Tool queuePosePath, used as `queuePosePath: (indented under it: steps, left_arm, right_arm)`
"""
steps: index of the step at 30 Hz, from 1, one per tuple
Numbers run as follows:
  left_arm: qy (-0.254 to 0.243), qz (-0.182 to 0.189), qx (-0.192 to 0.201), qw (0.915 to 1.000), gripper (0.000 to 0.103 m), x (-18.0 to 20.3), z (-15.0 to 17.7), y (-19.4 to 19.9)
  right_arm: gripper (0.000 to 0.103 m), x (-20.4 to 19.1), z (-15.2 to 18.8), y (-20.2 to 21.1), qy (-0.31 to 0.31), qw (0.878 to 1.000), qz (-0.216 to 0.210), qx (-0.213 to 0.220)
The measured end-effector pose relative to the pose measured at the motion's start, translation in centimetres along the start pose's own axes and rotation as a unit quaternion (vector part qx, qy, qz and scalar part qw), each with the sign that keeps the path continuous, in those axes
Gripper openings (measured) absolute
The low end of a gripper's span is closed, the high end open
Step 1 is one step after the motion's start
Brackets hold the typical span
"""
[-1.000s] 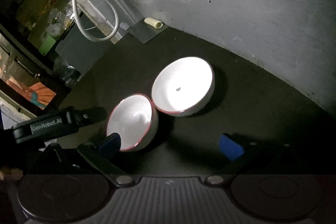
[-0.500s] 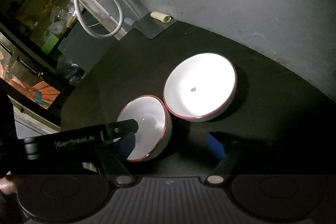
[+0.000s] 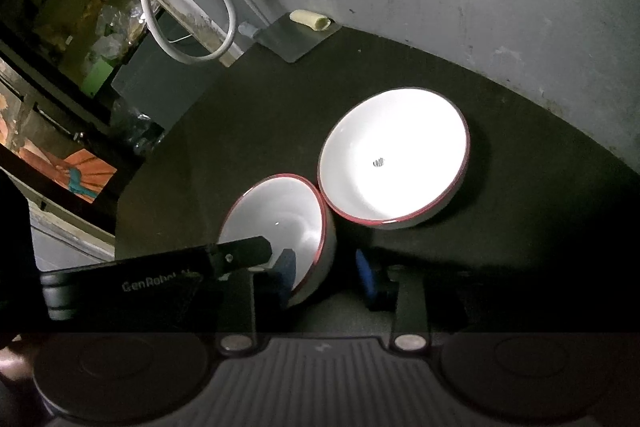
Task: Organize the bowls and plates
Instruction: 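Close both grippers on the rim of the white bowl, then lift the white bowl with both grippers and carry it over the steel pot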
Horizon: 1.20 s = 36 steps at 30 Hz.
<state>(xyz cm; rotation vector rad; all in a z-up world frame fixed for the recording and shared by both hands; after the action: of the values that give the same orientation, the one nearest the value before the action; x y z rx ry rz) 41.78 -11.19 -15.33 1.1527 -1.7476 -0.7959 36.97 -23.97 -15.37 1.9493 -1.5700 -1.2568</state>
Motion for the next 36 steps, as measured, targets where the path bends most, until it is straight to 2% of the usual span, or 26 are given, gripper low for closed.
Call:
queuePosePath:
  steps: [2, 5, 7, 13, 22, 36]
  left_arm:
    - [-0.001, 0.005, -0.001, 1.0000, 0.020, 0.1, 0.0, 0.0]
    - [-0.009, 0.001, 0.000, 1.0000, 0.018, 0.2, 0.3, 0.1]
    - [-0.021, 0.005, 0.000, 0.9998, 0.016, 0.5, 0.5, 0.3]
    - [-0.036, 0.010, 0.007, 0.9993, 0.016, 1.0, 1.2, 1.6]
    - [-0.041, 0.028, 0.031, 0.9983, 0.016, 2.4, 1.6, 5.4]
    - [-0.048, 0.047, 0.032, 0.9973, 0.016, 4.3, 6.1, 9.8]
  right_arm:
    - [0.030, -0.1, 0.0, -0.1, 0.000, 1.000, 0.000, -0.003]
    - [0.024, -0.4, 0.1, -0.2, -0.001, 1.000, -0.007, -0.006]
    - [0.024, -0.5, 0.2, -0.1, 0.002, 1.000, -0.003, -0.011]
    - [0.024, -0.5, 0.8, 0.6, -0.006, 1.000, -0.009, -0.017]
    - [0.024, -1.7, 0.9, 4.6, 0.014, 1.000, -0.023, 0.016]
    - [0.024, -2.3, 3.5, 9.9, 0.030, 0.999, -0.033, 0.022]
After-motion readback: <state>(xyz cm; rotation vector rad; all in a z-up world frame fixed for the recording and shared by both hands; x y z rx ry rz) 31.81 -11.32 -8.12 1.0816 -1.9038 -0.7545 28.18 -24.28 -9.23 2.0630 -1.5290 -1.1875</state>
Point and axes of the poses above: each gripper's, at about its wrist camera, not at the fingertips, and y roughly against the way its jaws point, x to its right, z to its underside, the point moved 10 cm from there along -y, roughly the way its jaws point, and after that the axes turned 14 degrees about y, right-handed, at the moved point
